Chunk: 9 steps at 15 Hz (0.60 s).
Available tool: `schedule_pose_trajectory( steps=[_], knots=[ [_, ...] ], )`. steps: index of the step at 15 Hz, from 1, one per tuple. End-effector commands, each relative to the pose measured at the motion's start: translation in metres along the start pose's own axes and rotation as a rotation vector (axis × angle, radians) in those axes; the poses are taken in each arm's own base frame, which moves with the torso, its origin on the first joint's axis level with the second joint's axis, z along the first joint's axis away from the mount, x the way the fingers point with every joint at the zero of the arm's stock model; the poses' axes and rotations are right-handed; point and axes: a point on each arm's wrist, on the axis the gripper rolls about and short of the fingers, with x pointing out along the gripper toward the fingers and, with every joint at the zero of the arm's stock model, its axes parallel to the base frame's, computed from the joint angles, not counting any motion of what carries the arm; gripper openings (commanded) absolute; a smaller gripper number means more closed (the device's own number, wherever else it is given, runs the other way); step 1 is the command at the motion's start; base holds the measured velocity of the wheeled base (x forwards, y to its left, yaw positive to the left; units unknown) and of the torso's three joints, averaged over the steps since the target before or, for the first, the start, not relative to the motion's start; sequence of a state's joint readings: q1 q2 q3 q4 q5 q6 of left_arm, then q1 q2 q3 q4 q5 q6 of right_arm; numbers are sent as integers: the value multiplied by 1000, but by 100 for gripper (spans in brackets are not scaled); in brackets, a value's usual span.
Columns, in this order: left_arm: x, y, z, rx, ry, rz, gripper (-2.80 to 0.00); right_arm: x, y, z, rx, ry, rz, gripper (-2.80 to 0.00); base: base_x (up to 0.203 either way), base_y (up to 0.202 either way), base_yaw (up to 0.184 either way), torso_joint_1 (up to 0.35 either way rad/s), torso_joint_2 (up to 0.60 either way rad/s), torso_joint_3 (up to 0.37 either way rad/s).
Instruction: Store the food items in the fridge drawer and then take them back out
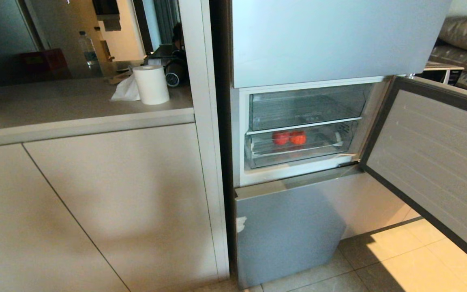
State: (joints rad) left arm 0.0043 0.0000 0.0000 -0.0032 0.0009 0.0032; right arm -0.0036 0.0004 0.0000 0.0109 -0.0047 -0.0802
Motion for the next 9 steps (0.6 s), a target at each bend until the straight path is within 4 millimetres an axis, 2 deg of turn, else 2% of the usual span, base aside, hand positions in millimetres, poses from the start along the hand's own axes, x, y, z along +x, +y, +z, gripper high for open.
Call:
schedule_pose_trajectory(
  steps=[1,4,9],
  knots=[
    [0,0,0,0,2,0,-280,0,0,0,2,-2,-1,-280,0,0,0,0,0,0],
    [0,0,0,0,3,1,-280,0,0,0,-12,-1,8,-280,2,0,-17,1,2,-1],
    [0,0,0,0,3,-1,-280,0,0,0,-20,-4,19,-280,1,3,-162,2,2,2]
  ],
)
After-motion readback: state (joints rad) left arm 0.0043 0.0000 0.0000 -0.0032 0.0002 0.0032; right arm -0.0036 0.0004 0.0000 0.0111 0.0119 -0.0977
